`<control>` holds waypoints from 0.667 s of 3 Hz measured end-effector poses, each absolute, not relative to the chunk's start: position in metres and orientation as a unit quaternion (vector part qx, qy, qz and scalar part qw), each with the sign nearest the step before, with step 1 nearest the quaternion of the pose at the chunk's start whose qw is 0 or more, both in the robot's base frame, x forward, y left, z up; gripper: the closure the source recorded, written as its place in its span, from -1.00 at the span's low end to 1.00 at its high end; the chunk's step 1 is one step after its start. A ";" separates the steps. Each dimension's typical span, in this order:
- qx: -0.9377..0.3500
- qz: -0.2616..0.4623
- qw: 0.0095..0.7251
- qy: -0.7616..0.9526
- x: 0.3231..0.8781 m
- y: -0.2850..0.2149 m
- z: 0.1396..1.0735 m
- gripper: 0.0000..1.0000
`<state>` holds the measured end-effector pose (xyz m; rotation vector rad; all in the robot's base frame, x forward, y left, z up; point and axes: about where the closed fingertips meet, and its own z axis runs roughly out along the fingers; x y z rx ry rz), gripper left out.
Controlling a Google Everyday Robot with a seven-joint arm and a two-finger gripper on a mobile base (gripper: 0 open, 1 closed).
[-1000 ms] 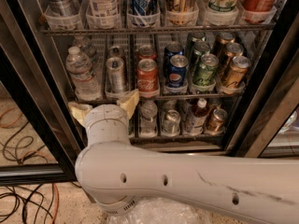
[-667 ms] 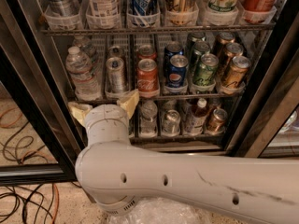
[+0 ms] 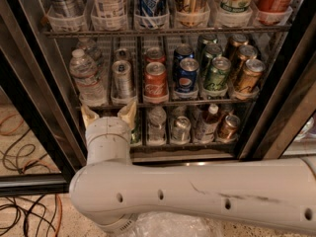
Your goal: Pick redbull can from middle shelf of fridge
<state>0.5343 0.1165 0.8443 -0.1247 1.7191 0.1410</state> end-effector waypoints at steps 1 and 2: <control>-0.019 0.059 0.665 0.744 0.543 0.114 0.843 -0.52; 0.011 0.057 0.684 0.727 0.555 0.110 0.845 -0.24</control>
Offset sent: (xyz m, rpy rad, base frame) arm 0.0332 -0.0118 0.0045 0.1336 -0.1444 -0.1646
